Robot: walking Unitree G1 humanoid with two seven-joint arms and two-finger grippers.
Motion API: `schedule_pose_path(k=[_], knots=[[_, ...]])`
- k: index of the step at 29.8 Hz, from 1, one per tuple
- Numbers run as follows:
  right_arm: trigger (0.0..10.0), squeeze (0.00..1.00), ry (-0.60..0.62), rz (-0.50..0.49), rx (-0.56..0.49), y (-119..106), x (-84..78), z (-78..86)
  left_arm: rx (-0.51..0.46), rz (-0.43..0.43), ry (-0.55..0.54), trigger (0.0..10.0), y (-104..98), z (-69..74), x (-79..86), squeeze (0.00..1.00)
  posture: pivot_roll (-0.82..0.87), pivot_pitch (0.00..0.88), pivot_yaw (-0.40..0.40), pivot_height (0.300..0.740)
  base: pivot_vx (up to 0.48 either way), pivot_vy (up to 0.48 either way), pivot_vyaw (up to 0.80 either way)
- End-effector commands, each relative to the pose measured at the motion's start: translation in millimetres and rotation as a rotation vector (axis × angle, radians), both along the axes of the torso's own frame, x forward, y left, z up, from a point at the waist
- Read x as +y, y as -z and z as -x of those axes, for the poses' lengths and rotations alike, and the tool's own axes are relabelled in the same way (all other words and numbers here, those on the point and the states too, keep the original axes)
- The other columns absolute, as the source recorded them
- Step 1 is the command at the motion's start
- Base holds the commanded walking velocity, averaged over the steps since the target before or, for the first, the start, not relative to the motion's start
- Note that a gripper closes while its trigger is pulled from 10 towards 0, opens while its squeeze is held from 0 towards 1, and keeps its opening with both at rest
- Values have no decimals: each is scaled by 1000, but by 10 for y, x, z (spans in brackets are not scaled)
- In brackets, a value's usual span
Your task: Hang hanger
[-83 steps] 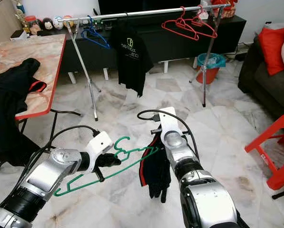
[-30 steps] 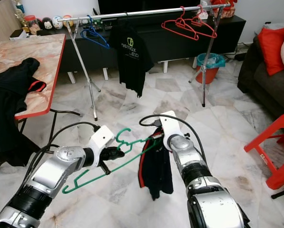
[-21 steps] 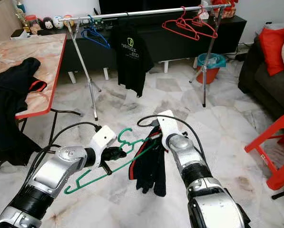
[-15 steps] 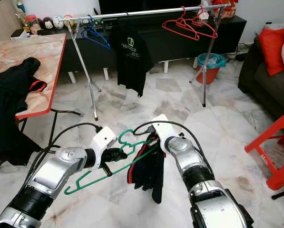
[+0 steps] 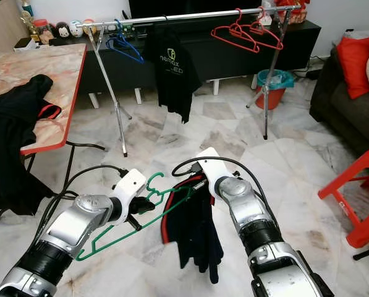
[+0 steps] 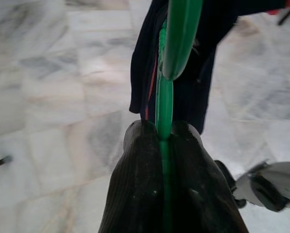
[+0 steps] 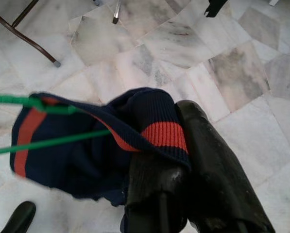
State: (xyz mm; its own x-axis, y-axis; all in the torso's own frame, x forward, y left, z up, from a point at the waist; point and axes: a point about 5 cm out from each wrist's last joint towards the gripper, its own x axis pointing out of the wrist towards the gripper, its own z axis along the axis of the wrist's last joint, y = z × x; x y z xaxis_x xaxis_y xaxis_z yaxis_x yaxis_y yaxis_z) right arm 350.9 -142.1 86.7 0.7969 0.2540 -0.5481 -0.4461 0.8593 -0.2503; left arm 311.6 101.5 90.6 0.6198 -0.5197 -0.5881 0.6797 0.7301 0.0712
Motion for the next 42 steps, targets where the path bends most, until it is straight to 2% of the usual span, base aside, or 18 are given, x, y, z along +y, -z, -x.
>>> schedule_pose_path(k=[1,6,10,11,16,20,22,26,29,31,34,38,42], knots=[[10000,0,4,-1,-42,-102,19,-18,-24,-49,-89,10000,-21,-80,110,0,37,5,16,740,0,0,0],[10000,0,-31,-11,-36,-126,66,30,-72,-19,-102,10000,-79,-130,79,0,36,7,16,740,0,0,0],[10000,0,-46,-17,-26,-138,15,78,-86,49,-48,10000,-148,-114,-17,0,32,11,16,740,0,0,0],[10000,0,-53,-47,-43,-191,13,83,-81,83,-30,10000,-163,-99,-40,0,32,11,16,740,0,0,0],[10000,0,-85,-156,-66,-329,84,129,-78,110,14,10000,-176,-72,-70,0,30,13,16,740,0,0,0],[10000,0,-90,-131,-85,-358,73,157,-77,191,105,10000,-254,-10,-124,0,28,15,16,740,0,0,0],[10000,0,-62,-120,-92,-363,31,155,-76,173,140,10000,-251,11,-110,0,29,15,16,740,0,0,0],[10000,0,-79,-154,-96,-457,83,189,-86,118,100,10000,-214,-31,-50,0,29,16,17,740,0,0,0],[10000,0,-102,-159,-104,-502,129,223,-90,132,53,10000,-227,-76,-43,0,24,16,16,740,0,0,0],[10000,0,-124,-176,-106,-507,145,251,-74,157,118,10000,-234,-18,-119,0,22,18,17,740,0,0,0],[10000,0,-141,-202,-108,-555,169,274,-64,143,147,10000,-217,17,-137,0,23,19,18,740,0,0,0],[10000,0,-184,-193,-106,-590,209,315,-65,138,136,10000,-206,12,-131,0,21,19,18,740,0,0,0],[10000,0,-286,-236,-91,-620,286,442,-68,158,142,10000,-219,9,-160,0,19,18,17,740,0,0,0]])
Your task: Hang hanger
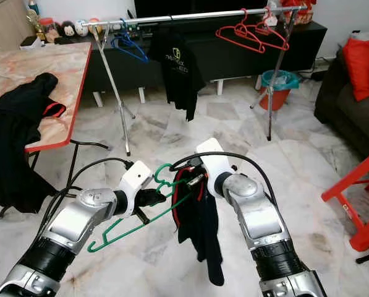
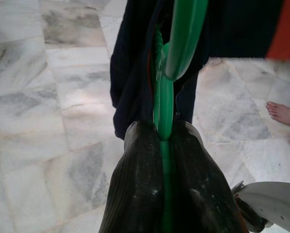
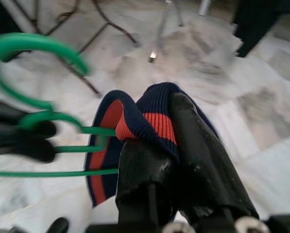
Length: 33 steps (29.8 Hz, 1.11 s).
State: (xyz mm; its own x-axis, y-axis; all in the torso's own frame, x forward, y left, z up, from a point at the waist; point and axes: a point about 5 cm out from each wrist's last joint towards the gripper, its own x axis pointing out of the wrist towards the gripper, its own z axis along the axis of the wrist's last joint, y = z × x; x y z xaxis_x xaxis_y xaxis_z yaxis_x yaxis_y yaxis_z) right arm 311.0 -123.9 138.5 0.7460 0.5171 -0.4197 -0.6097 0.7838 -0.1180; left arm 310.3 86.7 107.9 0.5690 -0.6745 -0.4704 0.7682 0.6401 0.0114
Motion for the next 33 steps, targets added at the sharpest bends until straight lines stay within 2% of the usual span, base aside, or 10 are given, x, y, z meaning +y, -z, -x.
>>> schedule_pose_path(k=[1,6,10,15,19,21,23,30,32,33], knots=[[10000,0,-103,-39,-30,-103,112,79,-12,23,19,10000,-50,3,-25,0,19,18,17,740,0,0,0],[10000,0,-193,45,-42,-62,22,183,-6,26,59,10000,-54,33,-44,0,14,16,18,740,0,0,0],[10000,0,-241,59,-38,-73,-3,246,-7,13,68,10000,-43,42,-41,0,14,13,17,740,0,0,0],[10000,0,-317,58,-36,-87,-6,337,-21,23,20,10000,-54,-3,-45,0,13,12,18,740,0,0,0],[10000,0,-360,67,-46,-93,3,380,-18,25,31,10000,-54,4,-61,0,13,12,18,740,0,0,0],[10000,0,-402,113,-65,-87,-34,419,-2,17,84,10000,-35,62,-84,0,12,10,20,740,0,0,0],[10000,0,-398,123,-71,-88,-47,412,2,14,91,10000,-29,72,-85,0,12,10,20,740,0,0,0],[10000,0,-407,82,-125,-258,-7,389,-21,-28,20,10000,-16,2,-16,0,9,14,21,740,0,0,0],[10000,0,-420,83,-127,-264,1,401,-25,-57,12,10000,-1,-11,7,0,9,17,20,740,0,0,0],[10000,0,-443,89,-133,-275,17,422,-32,-109,18,10000,28,-17,44,0,9,18,20,740,0,0,0]])
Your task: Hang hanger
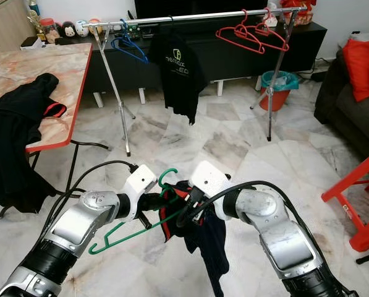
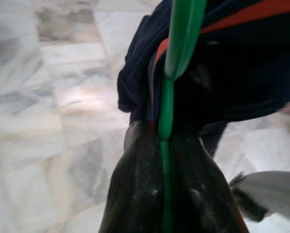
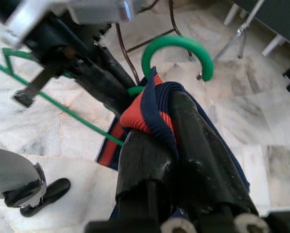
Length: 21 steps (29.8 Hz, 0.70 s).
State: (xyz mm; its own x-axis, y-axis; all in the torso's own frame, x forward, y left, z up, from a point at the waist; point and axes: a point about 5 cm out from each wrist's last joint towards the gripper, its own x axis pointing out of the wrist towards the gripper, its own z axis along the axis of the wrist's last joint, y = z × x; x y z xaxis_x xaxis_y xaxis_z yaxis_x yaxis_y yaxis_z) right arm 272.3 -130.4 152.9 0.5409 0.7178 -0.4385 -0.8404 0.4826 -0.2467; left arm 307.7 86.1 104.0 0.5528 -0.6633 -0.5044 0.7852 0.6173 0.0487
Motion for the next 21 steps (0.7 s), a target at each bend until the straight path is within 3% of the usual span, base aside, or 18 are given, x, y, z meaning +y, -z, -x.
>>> schedule_pose_path(k=[1,7,13,15,18,21], knots=[[10000,0,-71,-29,-50,-140,85,39,-29,-69,-9,10000,-2,-43,63,0,9,18,20,740,0,0,0],[10000,0,-18,-7,-77,-180,-1,-31,-8,-103,-15,10000,44,-22,108,0,9,22,19,740,0,0,0],[10000,0,98,26,-108,-192,-109,-157,19,-202,-39,10000,152,-14,190,0,9,24,19,740,0,0,0],[10000,0,139,43,-112,-163,-144,-196,-34,-208,-75,10000,119,-62,210,0,11,24,18,740,0,0,0],[10000,0,194,88,-97,-70,-194,-235,-141,-123,-202,10000,-67,-220,239,0,11,25,18,740,0,0,0],[10000,0,181,84,-67,-22,-176,-209,-169,-110,-259,10000,-128,-284,292,0,14,25,18,740,0,0,0]])
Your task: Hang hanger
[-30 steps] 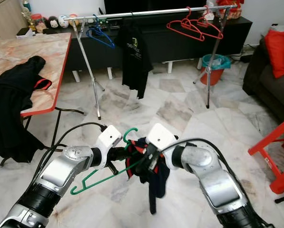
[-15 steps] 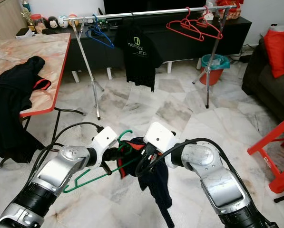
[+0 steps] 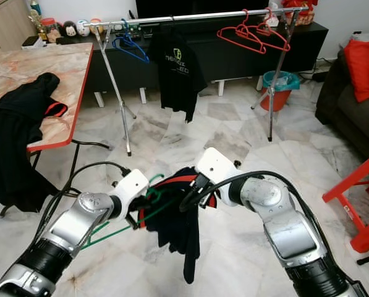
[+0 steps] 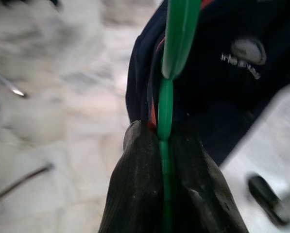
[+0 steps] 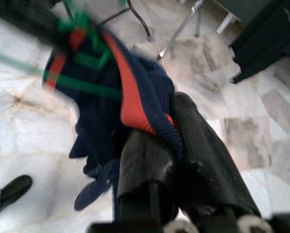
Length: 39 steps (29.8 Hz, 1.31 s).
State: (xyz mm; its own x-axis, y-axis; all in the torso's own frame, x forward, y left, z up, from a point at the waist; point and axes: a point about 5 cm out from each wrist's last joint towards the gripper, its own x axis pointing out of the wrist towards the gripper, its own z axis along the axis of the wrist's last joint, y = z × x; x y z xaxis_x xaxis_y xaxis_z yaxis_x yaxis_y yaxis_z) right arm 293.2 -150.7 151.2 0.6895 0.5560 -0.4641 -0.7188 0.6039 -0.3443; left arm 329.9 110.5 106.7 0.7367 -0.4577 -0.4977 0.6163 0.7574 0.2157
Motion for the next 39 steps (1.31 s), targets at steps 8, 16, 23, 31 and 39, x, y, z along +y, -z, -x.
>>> schedule_pose_path(k=[8,16,23,31,39], knots=[[10000,0,-195,-82,30,-52,269,186,-10,66,50,10000,-81,12,-63,0,14,23,18,740,0,0,0],[10000,0,-229,-146,8,-129,375,202,61,133,227,10000,-100,158,-167,0,15,18,17,740,0,0,0],[10000,0,-184,-132,8,-115,338,147,-86,95,-88,10000,-174,-121,44,0,18,18,14,740,0,0,0],[10000,0,-202,-130,22,-91,350,183,-18,519,159,10000,-489,73,-311,0,16,21,16,740,0,0,0],[10000,0,-206,-126,26,-81,351,182,85,334,358,10000,-264,312,-269,0,19,23,15,740,0,0,0]])
